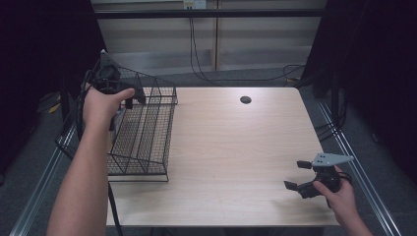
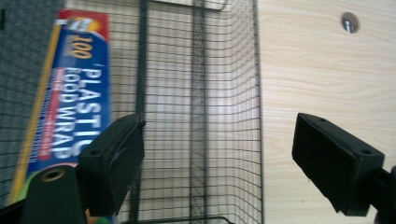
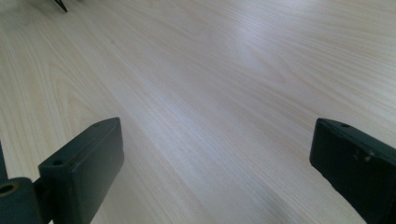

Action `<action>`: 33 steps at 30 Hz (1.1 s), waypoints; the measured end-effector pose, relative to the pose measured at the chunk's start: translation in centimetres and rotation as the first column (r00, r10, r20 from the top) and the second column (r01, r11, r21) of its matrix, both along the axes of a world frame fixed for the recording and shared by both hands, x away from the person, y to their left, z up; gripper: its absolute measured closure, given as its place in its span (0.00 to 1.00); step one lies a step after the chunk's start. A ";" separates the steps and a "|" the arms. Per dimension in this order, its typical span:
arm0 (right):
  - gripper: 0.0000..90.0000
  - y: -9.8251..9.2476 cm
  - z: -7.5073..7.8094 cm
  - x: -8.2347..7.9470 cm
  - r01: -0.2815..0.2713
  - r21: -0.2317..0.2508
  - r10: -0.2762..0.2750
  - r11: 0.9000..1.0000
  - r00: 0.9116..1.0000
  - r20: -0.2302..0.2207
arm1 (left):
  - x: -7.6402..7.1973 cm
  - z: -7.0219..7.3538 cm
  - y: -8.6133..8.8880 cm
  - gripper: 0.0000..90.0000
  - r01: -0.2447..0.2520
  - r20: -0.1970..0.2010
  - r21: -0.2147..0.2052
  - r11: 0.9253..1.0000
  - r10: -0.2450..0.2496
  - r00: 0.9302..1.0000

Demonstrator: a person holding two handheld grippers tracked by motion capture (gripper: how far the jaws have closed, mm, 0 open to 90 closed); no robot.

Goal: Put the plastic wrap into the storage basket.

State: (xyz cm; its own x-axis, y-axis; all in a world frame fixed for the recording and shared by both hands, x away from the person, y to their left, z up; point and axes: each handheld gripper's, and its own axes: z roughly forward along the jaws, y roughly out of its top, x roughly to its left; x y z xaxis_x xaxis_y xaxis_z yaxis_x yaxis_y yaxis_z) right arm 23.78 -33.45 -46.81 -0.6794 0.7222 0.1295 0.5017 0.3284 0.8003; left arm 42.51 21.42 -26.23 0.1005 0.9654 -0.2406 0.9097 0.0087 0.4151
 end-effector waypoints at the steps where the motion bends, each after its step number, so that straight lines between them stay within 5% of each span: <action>1: 0.03 -0.1 0.1 0.0 0.005 0.002 -0.005 1.000 1.000 0.005 | -0.2 0.0 -0.5 0.19 0.011 0.008 0.000 1.000 -0.011 1.000; 17: 0.03 0.1 0.2 -0.2 0.004 0.001 -0.004 1.000 1.000 0.005 | -1.6 -0.6 -3.6 0.18 0.114 0.023 -0.030 0.993 -0.113 0.993; 33: 0.03 0.0 0.2 -0.2 0.004 0.000 -0.004 1.000 1.000 0.006 | -2.3 -2.5 -7.1 0.18 0.223 0.023 -0.043 0.974 -0.222 0.975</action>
State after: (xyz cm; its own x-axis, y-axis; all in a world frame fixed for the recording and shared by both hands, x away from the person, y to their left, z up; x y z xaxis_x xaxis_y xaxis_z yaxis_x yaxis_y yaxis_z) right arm 23.57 -33.41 -46.61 -0.6775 0.7247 0.1256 0.4984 0.3267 0.8031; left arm 40.26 14.29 -28.76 0.3162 0.9066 -0.2794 0.8834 -0.1740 0.4351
